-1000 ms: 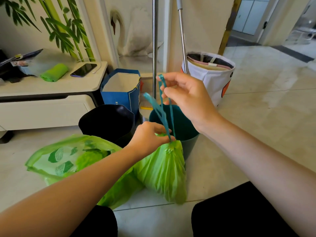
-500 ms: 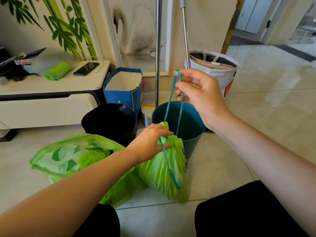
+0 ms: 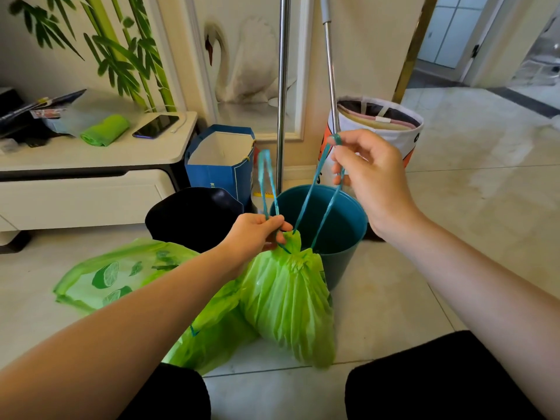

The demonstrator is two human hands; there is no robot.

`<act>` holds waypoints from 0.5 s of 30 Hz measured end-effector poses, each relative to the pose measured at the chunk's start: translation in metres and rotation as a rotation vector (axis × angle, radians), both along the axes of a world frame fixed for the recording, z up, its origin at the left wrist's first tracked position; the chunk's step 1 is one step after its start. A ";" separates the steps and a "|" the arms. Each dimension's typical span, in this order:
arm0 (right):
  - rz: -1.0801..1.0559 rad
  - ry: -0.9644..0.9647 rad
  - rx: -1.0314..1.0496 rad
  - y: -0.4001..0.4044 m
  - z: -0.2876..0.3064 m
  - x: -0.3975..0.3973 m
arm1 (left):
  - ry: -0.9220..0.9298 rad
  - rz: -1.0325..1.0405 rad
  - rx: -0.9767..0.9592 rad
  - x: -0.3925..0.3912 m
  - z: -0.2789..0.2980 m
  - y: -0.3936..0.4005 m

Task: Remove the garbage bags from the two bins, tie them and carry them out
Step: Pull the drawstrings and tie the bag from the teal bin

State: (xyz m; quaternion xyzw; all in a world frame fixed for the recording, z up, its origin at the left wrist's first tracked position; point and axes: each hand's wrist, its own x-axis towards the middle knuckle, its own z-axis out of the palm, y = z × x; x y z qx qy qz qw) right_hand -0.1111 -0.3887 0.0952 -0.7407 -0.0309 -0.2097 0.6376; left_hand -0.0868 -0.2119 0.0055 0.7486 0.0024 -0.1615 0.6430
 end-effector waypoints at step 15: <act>0.171 -0.252 -0.351 0.024 -0.002 -0.006 | -0.284 -0.501 0.472 -0.010 0.009 -0.012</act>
